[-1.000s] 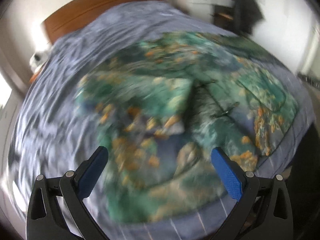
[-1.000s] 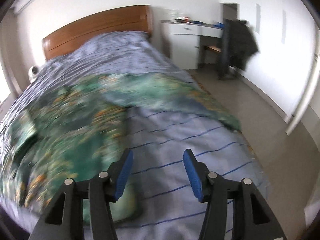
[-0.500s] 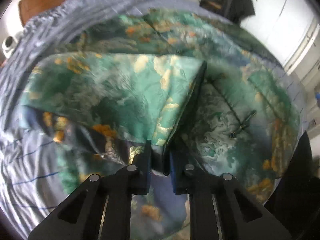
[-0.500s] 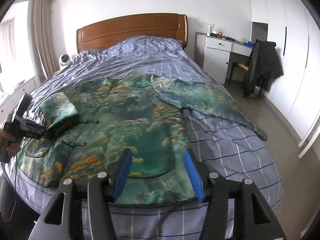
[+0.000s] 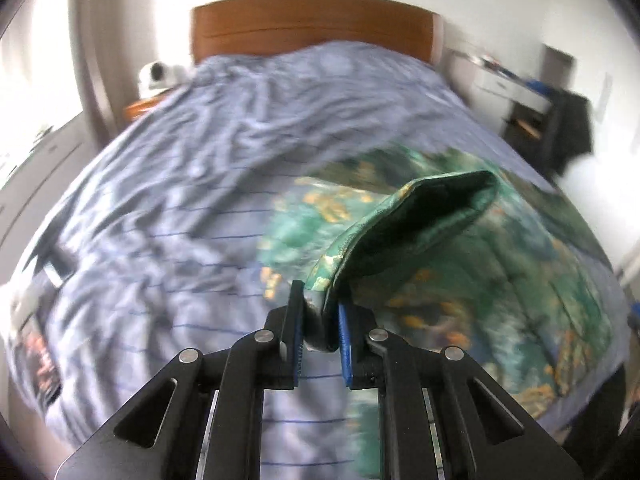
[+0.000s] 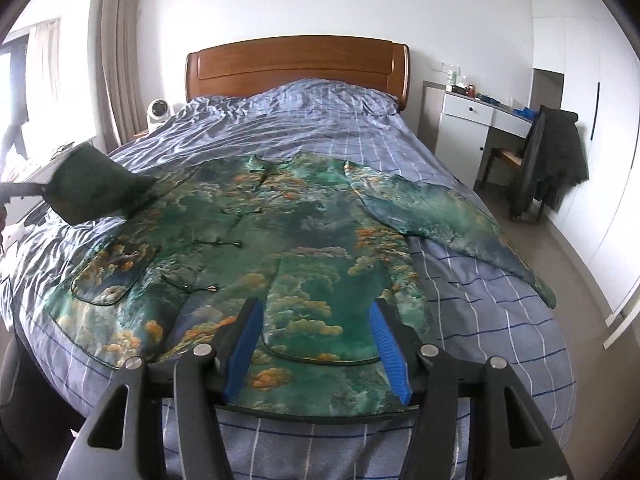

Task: Fold large clothes
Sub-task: 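Grasp the other folded sleeve with the left tool, pull it outward, release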

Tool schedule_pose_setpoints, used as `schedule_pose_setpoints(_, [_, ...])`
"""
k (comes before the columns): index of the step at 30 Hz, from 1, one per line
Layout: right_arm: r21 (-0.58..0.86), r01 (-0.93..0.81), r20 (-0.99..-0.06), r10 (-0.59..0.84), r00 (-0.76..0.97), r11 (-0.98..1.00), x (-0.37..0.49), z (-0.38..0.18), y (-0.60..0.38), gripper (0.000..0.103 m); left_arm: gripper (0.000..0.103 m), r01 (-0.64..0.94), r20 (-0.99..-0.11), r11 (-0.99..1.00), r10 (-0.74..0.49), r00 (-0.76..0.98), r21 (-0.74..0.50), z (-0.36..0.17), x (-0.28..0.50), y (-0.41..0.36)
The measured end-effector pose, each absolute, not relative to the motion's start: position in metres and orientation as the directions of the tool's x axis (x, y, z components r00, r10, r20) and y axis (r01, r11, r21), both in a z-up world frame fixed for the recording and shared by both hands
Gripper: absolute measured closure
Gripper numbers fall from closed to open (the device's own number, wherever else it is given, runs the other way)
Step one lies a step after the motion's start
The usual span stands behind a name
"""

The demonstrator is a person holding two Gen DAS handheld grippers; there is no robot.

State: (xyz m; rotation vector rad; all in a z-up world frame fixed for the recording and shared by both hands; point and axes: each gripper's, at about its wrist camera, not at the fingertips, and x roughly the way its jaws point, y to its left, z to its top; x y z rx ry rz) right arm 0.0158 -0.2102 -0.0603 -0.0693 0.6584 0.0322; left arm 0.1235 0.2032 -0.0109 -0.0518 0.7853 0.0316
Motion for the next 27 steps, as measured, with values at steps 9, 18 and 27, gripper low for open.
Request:
schedule_pose_setpoints(9, [-0.065,-0.09,-0.6,0.033,0.799,0.994,0.01,-0.057,-0.195,0.046,0.072,-0.479,-0.71,0.878,0.342,0.616,0.006,-0.033,0.08,0.329])
schedule_pose_setpoints(18, [-0.061,-0.095,-0.607,0.038,0.794,0.994,0.009,-0.06,-0.193,0.046,0.024,-0.494,-0.694,0.867,0.313,0.648,-0.07,-0.046,0.042,0.295])
schedule_pose_setpoints(27, [-0.079,-0.104,-0.608,0.035,0.793,0.991,0.008,-0.057,-0.188,0.046,0.018,-0.279,-0.686,0.945,0.088,0.723,-0.173,-0.048,0.063,0.211])
